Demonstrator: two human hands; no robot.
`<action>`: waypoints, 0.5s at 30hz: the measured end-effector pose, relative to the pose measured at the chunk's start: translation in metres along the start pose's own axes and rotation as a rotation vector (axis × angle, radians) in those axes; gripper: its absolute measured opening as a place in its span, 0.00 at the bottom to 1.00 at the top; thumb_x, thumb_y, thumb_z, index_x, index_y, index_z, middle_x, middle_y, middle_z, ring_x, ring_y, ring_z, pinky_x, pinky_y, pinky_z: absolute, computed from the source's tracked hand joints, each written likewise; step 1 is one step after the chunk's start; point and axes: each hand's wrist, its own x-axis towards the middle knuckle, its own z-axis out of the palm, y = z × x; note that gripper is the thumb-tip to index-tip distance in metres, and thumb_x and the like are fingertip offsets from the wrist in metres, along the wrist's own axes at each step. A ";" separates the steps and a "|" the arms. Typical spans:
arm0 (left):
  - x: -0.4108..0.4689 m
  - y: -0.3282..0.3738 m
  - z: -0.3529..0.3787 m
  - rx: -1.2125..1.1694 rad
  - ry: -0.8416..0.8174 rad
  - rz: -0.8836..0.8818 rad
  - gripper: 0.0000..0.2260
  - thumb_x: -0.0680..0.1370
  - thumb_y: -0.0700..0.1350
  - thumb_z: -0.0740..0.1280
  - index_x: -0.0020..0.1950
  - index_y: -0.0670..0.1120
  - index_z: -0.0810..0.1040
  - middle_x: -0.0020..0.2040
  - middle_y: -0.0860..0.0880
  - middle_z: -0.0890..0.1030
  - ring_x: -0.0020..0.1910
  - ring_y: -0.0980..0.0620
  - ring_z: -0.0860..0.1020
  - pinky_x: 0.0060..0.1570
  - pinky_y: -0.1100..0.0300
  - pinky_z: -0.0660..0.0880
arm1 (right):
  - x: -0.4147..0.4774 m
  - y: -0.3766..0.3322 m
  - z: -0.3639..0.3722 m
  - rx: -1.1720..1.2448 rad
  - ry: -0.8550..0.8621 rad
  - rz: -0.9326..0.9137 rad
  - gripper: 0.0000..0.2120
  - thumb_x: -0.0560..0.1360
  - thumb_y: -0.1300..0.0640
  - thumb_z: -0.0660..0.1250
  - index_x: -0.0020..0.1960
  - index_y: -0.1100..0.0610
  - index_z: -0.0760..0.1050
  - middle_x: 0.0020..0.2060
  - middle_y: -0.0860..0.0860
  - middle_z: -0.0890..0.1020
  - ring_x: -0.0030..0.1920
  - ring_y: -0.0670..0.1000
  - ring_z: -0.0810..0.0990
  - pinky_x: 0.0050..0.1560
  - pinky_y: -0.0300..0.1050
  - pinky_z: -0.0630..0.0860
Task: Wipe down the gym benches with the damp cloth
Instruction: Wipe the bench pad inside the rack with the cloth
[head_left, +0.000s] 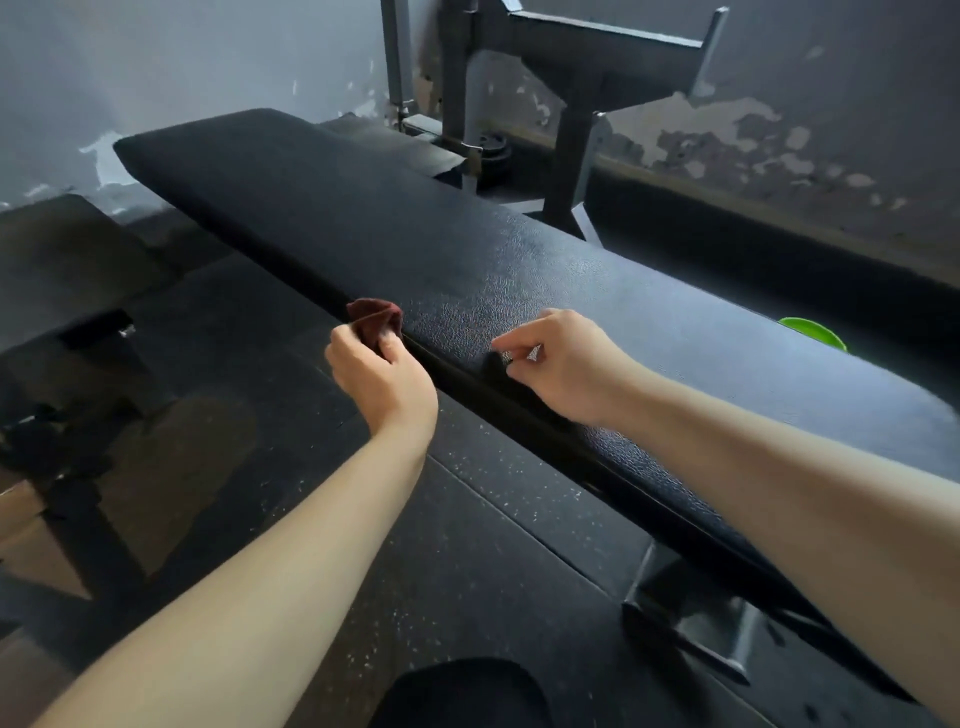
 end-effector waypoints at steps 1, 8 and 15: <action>0.000 0.002 0.001 -0.007 0.002 -0.006 0.06 0.81 0.40 0.63 0.57 0.43 0.73 0.57 0.48 0.72 0.59 0.46 0.76 0.62 0.52 0.74 | -0.002 0.002 0.000 0.001 0.000 -0.003 0.15 0.80 0.59 0.69 0.65 0.50 0.83 0.52 0.49 0.78 0.49 0.46 0.75 0.53 0.34 0.67; -0.002 0.007 -0.006 0.015 -0.023 0.046 0.05 0.83 0.41 0.62 0.53 0.50 0.68 0.57 0.50 0.72 0.57 0.49 0.76 0.57 0.62 0.70 | -0.019 0.007 -0.004 -0.020 -0.002 -0.091 0.12 0.81 0.61 0.67 0.62 0.58 0.83 0.49 0.54 0.83 0.51 0.52 0.79 0.47 0.33 0.67; -0.053 0.023 -0.014 -0.024 -0.047 0.067 0.06 0.83 0.36 0.60 0.52 0.48 0.69 0.54 0.50 0.76 0.52 0.50 0.77 0.48 0.73 0.67 | -0.032 0.008 0.000 -0.083 -0.006 -0.092 0.13 0.80 0.59 0.63 0.60 0.61 0.82 0.55 0.57 0.85 0.57 0.59 0.80 0.57 0.48 0.77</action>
